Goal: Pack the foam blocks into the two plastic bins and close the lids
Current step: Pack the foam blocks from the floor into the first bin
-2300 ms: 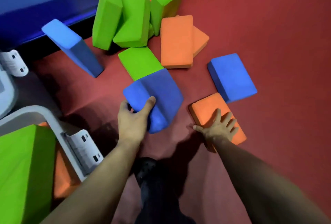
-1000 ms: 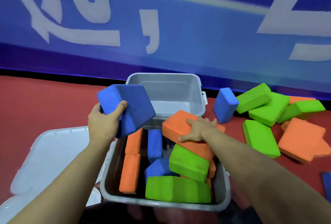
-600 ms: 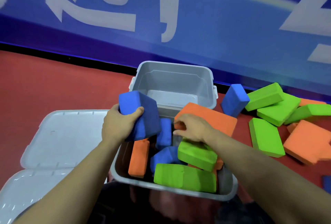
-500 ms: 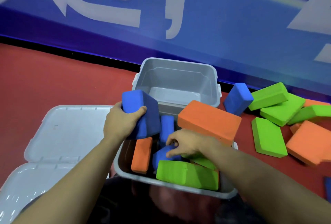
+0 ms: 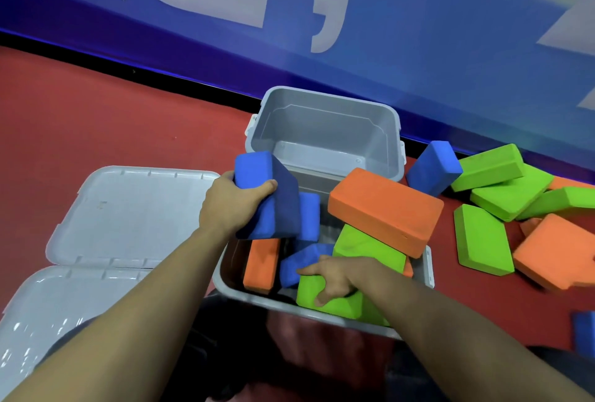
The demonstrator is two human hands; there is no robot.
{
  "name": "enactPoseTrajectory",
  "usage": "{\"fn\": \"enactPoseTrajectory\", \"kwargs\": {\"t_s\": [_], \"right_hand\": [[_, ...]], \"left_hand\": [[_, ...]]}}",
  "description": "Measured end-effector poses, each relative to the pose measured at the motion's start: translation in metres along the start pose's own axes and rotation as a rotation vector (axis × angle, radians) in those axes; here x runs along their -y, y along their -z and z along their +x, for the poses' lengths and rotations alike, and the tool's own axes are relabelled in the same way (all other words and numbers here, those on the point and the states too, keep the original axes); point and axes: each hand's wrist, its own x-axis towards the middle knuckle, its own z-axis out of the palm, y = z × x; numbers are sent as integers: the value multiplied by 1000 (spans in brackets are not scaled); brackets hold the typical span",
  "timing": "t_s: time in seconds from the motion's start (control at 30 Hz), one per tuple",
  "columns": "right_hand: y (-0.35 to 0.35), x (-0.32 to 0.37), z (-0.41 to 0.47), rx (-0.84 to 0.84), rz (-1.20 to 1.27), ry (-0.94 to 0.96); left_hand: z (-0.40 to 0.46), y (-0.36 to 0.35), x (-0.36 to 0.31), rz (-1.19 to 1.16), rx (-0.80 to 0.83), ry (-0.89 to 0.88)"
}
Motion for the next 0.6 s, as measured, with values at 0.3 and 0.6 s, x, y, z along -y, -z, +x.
{"fn": "enactPoseTrajectory", "kwargs": {"t_s": [0.3,0.6], "right_hand": [[2,13,20,-329,-101,-164],[-5,46,101,-220,-319,-358]], "left_hand": [[-1,-4,4,56,21,30],[19,-1,14,-15,-2,92]]}}
